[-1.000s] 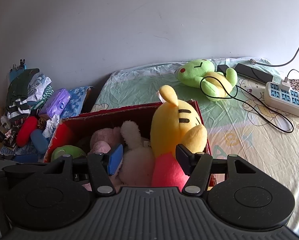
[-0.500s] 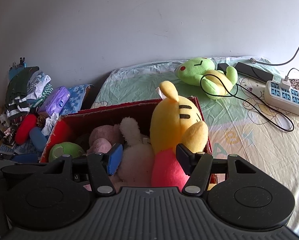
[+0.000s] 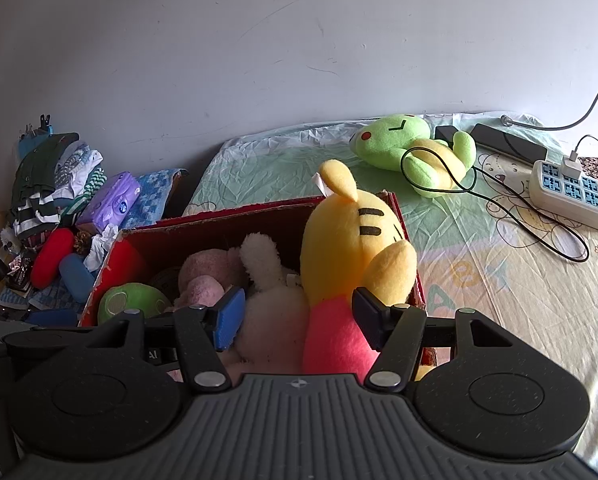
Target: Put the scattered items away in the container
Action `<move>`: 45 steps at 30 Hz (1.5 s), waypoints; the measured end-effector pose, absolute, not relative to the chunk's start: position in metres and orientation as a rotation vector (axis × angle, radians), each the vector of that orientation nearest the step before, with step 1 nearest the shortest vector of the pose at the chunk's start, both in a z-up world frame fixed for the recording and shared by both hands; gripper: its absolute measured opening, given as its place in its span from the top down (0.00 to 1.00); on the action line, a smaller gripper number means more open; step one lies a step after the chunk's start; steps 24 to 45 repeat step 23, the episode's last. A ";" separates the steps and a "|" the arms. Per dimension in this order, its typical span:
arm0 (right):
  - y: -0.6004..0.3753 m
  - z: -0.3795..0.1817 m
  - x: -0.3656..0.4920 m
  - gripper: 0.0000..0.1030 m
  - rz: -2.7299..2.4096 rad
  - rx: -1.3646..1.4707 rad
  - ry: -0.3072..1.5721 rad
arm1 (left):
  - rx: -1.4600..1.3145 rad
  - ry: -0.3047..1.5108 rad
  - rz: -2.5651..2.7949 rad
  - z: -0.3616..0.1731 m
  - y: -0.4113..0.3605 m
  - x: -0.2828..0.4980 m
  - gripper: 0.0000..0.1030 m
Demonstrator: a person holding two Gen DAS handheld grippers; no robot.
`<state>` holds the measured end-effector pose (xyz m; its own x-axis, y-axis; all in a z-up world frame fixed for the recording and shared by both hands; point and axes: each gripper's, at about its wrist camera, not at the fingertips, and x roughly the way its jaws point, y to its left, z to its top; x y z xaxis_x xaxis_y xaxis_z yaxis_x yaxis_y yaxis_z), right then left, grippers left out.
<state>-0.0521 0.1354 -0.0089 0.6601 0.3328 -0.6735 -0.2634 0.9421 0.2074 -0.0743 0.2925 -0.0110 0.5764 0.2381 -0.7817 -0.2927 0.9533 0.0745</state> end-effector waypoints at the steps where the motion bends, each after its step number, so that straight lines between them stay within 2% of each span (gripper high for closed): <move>1: 0.135 -0.009 -0.052 0.39 0.338 0.094 0.780 | -0.067 0.905 0.311 -0.011 0.293 -0.074 0.00; 45: 0.137 -0.011 -0.053 0.39 0.337 0.093 0.783 | -0.081 0.902 0.313 -0.014 0.293 -0.075 0.00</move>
